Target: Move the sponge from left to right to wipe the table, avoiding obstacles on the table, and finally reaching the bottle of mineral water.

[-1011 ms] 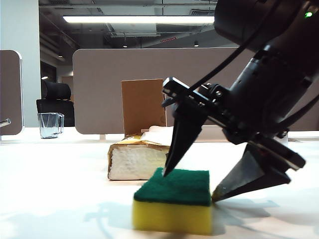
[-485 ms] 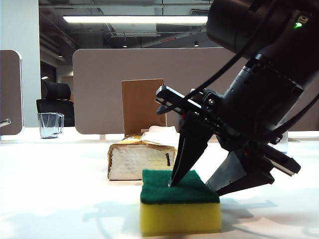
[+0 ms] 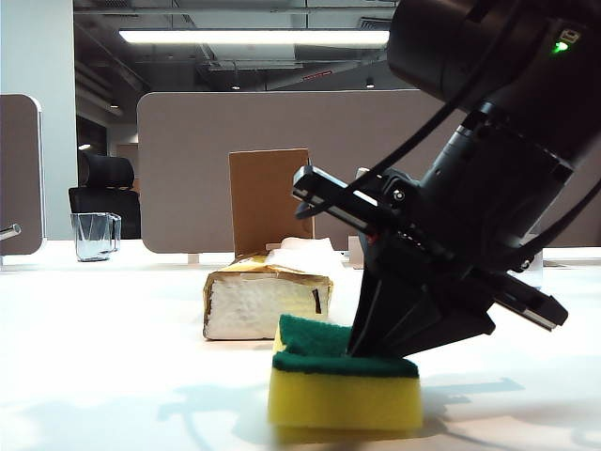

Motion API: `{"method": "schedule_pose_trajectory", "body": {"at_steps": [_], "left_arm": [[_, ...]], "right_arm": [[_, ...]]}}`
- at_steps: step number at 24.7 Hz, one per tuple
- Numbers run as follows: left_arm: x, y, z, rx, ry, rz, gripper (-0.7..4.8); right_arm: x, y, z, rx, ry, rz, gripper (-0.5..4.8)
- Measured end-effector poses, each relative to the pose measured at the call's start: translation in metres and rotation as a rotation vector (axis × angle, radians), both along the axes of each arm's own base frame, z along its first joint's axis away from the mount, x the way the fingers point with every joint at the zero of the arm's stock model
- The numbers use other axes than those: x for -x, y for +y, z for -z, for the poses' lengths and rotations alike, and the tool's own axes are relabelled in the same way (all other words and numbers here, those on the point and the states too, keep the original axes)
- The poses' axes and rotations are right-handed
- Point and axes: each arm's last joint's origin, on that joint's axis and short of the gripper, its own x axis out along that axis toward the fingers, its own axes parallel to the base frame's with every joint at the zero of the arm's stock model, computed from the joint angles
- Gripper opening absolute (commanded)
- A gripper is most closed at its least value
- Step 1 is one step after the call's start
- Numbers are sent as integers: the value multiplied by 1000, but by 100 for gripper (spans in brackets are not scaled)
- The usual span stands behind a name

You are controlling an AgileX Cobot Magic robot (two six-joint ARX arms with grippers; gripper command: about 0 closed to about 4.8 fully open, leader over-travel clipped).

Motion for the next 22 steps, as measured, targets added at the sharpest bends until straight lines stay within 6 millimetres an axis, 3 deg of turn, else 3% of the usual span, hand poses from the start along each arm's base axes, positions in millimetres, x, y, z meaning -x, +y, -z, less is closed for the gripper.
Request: {"method": "schedule_pose_trajectory", "body": {"at_steps": [22], "left_arm": [[0, 0, 0, -6, -9, 1, 312]], "right_arm": [[3, -7, 0, 109, -13, 5, -6]]}}
